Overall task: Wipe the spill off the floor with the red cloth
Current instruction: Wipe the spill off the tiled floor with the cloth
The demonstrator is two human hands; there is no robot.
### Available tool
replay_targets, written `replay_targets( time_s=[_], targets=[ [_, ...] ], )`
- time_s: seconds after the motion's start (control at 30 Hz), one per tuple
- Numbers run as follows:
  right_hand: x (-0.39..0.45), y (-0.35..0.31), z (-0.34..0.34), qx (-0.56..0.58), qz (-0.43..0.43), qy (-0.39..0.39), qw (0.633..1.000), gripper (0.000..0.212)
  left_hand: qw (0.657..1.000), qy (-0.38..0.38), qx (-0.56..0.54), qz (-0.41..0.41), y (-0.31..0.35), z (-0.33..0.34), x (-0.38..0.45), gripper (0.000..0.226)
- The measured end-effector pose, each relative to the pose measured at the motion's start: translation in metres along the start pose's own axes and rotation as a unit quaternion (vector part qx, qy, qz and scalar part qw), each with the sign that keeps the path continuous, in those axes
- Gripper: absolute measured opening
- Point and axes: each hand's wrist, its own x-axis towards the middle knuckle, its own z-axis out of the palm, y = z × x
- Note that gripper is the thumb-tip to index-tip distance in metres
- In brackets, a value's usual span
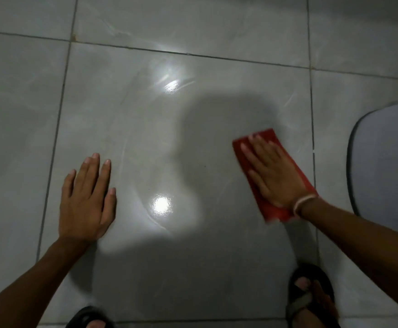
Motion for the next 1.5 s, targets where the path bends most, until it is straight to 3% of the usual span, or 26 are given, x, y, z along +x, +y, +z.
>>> replay_targets(
  time_s=[0.07,0.13,0.2,0.3,0.37,0.47,0.53,0.6,0.67,0.73,0.8,0.9,0.97,1.07,1.17,1.23,1.3,1.33,1.4,1.5],
  targets=[
    [0.07,-0.022,-0.016,0.022,0.082,0.046,0.995,0.066,1.0,-0.002,0.003,-0.004,0.0,-0.001,0.002,0.066],
    [0.129,-0.065,-0.022,0.037,0.09,0.062,0.993,0.066,1.0,-0.006,-0.002,-0.001,0.0,-0.002,0.0,0.066],
    [0.155,-0.114,-0.021,0.038,0.017,0.063,0.997,0.066,1.0,-0.004,0.0,0.0,-0.002,-0.002,0.002,0.066],
    [0.084,-0.163,-0.001,0.04,-0.176,0.009,0.983,0.065,1.0,-0.003,0.005,0.006,-0.007,-0.002,-0.002,0.066],
    [0.007,-0.143,0.008,0.039,-0.278,-0.03,0.959,0.064,1.0,-0.003,0.001,0.01,-0.007,0.0,-0.003,0.066],
    [-0.041,-0.048,0.009,0.01,-0.361,-0.073,0.93,0.063,1.0,0.007,-0.002,0.005,-0.004,0.001,-0.002,0.065],
    [-0.014,0.009,-0.002,-0.032,-0.309,-0.07,0.948,0.061,1.0,0.011,-0.003,0.003,-0.002,0.001,-0.001,0.065],
    [0.05,0.025,-0.014,-0.041,-0.18,-0.018,0.983,0.062,1.0,0.006,-0.002,0.001,-0.001,0.001,0.001,0.065],
    [0.121,-0.004,-0.026,-0.008,-0.035,0.041,0.999,0.065,1.0,0.006,-0.006,-0.001,-0.001,0.0,0.003,0.065],
    [0.172,-0.06,-0.029,0.031,0.049,0.071,0.996,0.067,1.0,0.003,-0.006,-0.001,-0.003,-0.001,0.001,0.065],
    [0.187,-0.119,-0.027,0.049,0.028,0.077,0.995,0.067,1.0,0.011,-0.001,0.003,-0.004,-0.002,0.0,0.064],
    [0.111,-0.165,-0.01,0.044,-0.177,0.025,0.983,0.065,1.0,0.023,-0.001,0.011,-0.007,0.001,-0.003,0.064],
    [0.034,-0.139,-0.002,0.04,-0.256,-0.005,0.966,0.064,1.0,0.019,-0.005,0.016,-0.006,0.001,-0.001,0.064],
    [-0.026,-0.045,-0.002,0.017,-0.244,-0.045,0.969,0.06,1.0,0.017,-0.002,0.004,-0.003,0.002,0.0,0.064],
    [0.018,0.02,-0.015,-0.006,-0.082,-0.001,0.997,0.061,1.0,0.01,-0.003,0.003,-0.002,0.001,0.001,0.065],
    [0.079,0.001,-0.026,0.039,0.097,0.048,0.993,0.066,1.0,0.005,0.0,-0.001,-0.005,0.002,0.001,0.065],
    [0.125,-0.049,-0.024,0.063,0.162,0.067,0.983,0.068,1.0,0.003,-0.005,-0.003,-0.007,0.001,0.0,0.065],
    [0.136,-0.077,-0.02,0.06,0.131,0.069,0.987,0.068,1.0,0.005,-0.007,-0.001,-0.007,0.001,0.0,0.066],
    [0.119,-0.133,-0.009,0.059,-0.021,0.064,0.996,0.067,1.0,0.009,-0.008,0.005,-0.008,0.002,0.0,0.066],
    [0.014,-0.147,0.011,0.042,-0.214,0.006,0.976,0.064,1.0,0.014,-0.013,0.01,-0.008,0.001,-0.002,0.066]
  ],
)
